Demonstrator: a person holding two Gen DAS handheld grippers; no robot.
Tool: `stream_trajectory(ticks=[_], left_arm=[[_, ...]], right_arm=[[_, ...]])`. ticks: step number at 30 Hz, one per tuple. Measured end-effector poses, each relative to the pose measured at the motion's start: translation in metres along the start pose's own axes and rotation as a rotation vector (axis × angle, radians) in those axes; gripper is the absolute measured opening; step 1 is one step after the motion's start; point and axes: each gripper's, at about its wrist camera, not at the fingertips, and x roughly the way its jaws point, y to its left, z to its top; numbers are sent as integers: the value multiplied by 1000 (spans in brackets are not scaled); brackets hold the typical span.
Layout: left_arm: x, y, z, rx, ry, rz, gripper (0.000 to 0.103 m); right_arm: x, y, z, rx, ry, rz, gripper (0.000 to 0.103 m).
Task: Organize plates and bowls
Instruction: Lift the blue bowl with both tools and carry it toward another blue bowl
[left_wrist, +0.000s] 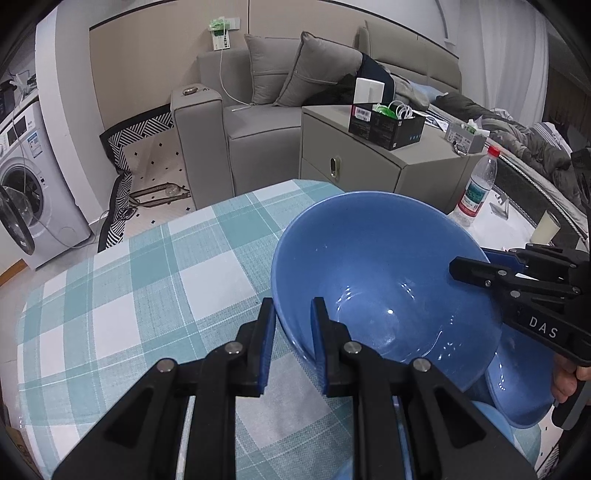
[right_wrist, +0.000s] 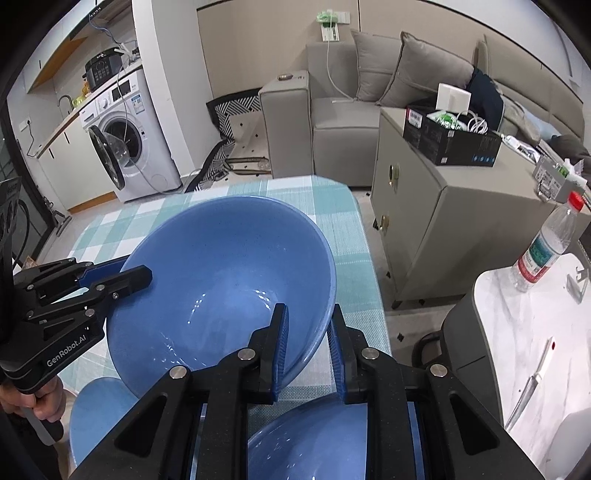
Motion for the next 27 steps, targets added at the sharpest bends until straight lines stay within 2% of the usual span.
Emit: stream_trajectory(ticks=[10, 27], left_arm=[[-26, -7, 3, -6, -46, 1, 17], [-78, -12, -11, -25, -112, 13, 17]], right_arm=[[-36, 6, 0, -12, -72, -12, 22], [-104, 27, -17, 2, -174, 21, 22]])
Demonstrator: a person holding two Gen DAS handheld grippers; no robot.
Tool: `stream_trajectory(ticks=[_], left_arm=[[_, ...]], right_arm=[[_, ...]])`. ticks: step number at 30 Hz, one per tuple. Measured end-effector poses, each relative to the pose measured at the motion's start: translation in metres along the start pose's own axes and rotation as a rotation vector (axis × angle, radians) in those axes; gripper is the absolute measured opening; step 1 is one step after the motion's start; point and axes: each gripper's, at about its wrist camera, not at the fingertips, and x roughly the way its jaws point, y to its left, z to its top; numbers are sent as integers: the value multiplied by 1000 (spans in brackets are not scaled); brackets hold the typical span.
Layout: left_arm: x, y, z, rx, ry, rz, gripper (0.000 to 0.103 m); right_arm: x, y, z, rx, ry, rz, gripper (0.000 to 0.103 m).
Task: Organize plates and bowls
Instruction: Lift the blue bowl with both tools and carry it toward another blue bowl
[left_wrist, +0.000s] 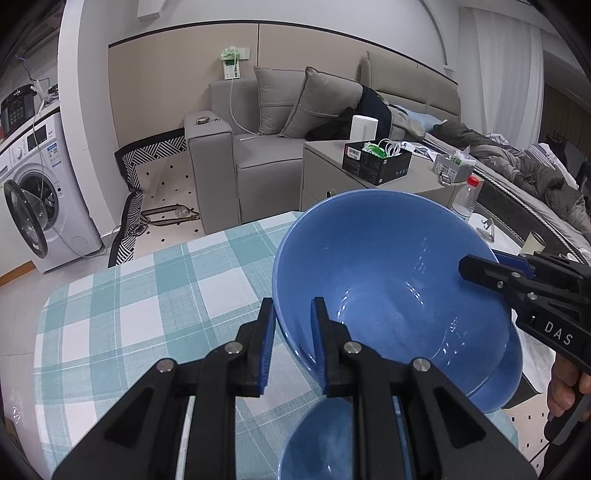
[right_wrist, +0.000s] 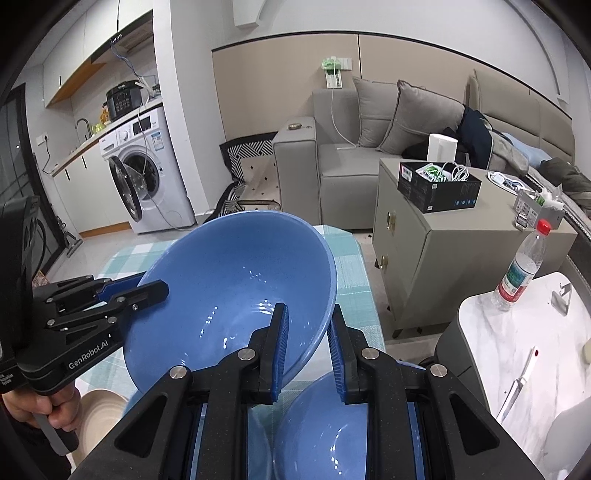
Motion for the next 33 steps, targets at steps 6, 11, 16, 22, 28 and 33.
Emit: stream_trajectory(ticks=[6, 11, 16, 22, 28, 33], left_arm=[[-16, -6, -5, 3, -20, 14, 17], [-27, -12, -9, 15, -30, 28, 17], [-37, -14, -13, 14, -36, 29, 17], [-44, -13, -19, 7, -33, 22, 17], [-52, -13, -28, 0, -33, 32, 17], [-58, -12, -36, 0, -37, 34, 17]], right_arm=[[-18, 2, -9, 0, -25, 14, 22], [-32, 1, -16, 19, -33, 36, 22], [-43, 3, -23, 31, -41, 51, 22], [-47, 7, -26, 36, -48, 61, 22], [-49, 14, -36, 33, -35, 72, 22], [-52, 19, -47, 44, -32, 88, 22]])
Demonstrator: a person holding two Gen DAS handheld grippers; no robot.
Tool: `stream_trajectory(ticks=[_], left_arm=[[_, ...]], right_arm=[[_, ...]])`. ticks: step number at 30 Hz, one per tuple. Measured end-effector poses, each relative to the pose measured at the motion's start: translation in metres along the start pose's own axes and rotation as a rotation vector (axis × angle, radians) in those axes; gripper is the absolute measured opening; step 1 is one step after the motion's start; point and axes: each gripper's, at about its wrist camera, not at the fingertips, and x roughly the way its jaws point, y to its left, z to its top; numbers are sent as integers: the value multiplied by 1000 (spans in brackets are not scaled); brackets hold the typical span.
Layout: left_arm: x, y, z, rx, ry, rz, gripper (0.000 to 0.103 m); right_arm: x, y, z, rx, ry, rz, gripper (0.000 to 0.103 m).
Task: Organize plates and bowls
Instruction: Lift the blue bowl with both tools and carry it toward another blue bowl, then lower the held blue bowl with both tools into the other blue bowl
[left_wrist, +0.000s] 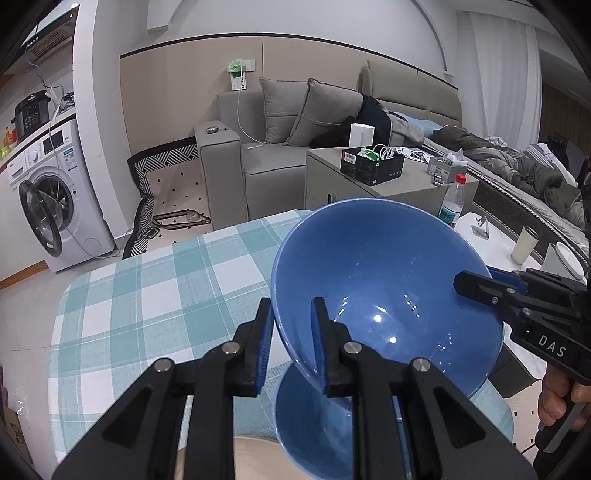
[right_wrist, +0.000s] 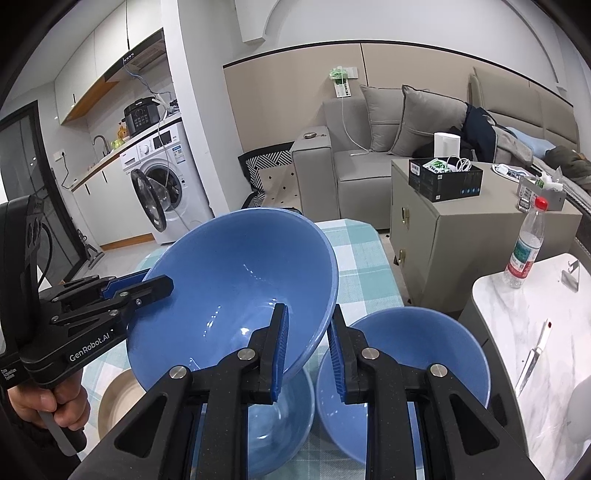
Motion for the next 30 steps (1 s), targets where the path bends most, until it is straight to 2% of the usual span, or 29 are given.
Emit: stream_trajectory(ticks=[30], left_arm=[[-8, 2, -35, -21, 28, 15, 18]], right_arm=[[-3, 7, -42, 48, 21, 51, 22]])
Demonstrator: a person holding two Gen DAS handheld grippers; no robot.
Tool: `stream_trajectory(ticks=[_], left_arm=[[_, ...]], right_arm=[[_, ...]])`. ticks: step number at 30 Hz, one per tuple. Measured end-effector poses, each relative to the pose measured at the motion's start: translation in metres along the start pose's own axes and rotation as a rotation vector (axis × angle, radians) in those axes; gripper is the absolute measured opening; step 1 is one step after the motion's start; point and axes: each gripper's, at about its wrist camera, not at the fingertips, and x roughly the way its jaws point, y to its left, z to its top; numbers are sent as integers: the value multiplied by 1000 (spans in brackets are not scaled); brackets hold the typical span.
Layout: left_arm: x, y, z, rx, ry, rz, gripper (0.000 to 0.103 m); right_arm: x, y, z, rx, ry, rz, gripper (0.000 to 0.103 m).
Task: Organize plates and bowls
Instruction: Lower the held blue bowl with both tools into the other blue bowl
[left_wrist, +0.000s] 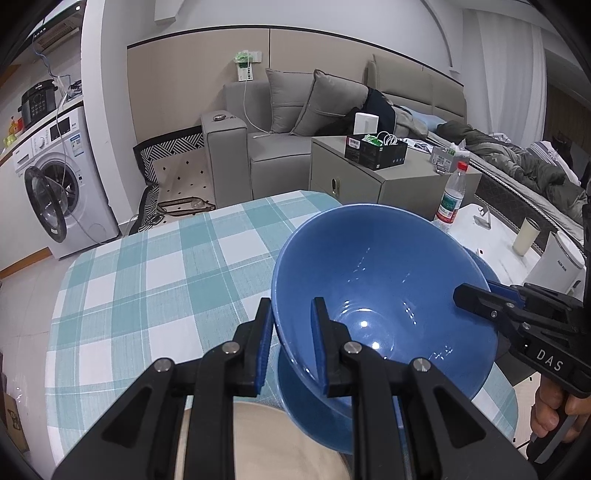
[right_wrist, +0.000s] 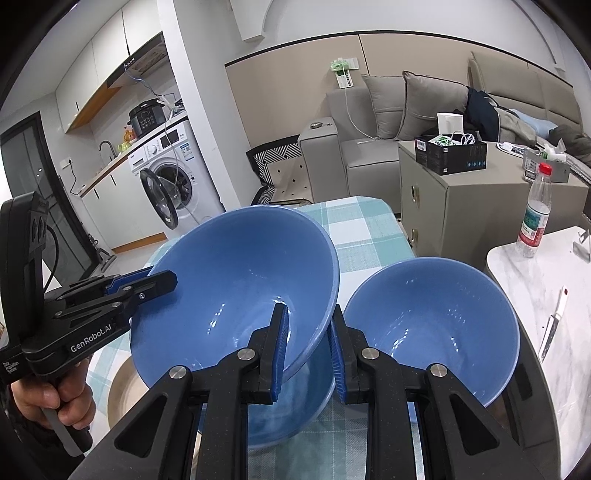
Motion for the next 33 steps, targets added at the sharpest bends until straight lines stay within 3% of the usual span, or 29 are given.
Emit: stream_trajectory(ticks=[33], left_arm=[[16, 1, -17, -9, 49, 10, 19]], right_arm=[[28, 0, -19, -53, 89, -26, 22]])
